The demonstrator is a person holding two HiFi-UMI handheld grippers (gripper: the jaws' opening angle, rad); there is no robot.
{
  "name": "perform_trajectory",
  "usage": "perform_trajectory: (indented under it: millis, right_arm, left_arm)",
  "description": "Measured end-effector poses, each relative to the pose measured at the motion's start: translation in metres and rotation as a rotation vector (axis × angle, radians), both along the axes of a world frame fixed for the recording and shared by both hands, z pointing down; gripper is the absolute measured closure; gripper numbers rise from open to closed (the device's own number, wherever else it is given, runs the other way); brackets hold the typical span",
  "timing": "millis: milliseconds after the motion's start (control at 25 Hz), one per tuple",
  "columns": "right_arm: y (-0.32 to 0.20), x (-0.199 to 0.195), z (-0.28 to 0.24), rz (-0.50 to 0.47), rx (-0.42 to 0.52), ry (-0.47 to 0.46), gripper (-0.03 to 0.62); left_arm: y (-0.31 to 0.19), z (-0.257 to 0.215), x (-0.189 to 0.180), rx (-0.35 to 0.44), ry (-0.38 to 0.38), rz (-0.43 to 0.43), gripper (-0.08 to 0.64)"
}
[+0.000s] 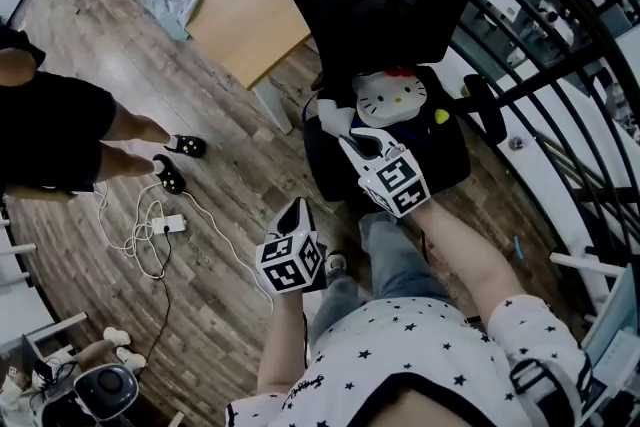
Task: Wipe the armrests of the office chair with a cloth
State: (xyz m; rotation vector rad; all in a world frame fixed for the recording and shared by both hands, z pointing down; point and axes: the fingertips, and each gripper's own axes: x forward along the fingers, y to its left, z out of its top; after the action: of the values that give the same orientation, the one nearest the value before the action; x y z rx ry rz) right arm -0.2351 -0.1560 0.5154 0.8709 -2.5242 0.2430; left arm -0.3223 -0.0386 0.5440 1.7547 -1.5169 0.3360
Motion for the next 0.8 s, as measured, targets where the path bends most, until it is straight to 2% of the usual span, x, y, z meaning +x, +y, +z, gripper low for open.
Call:
perform_trajectory:
  millis: [200, 560, 800]
  right_arm:
    - [-0.032, -0.014, 0.033, -0.068, -0.001, 0.061, 0.566]
    - [-0.071, -0.029, 0.09, -0.162, 0.005, 0.2, 0.566]
    - [-0.09, -0.04, 0.131, -0.189, 0.002, 0.282, 0.566]
  left_arm:
    - [-0.016, 0.014, 0.001, -0.024, 0.006, -0.035, 0.554]
    - [-0.033, 0.039, 0.014, -0.062, -0.008, -0.036, 0.554]
    - [-0.04, 0.053, 0.014, -0.085, 0.002, -0.052, 0.554]
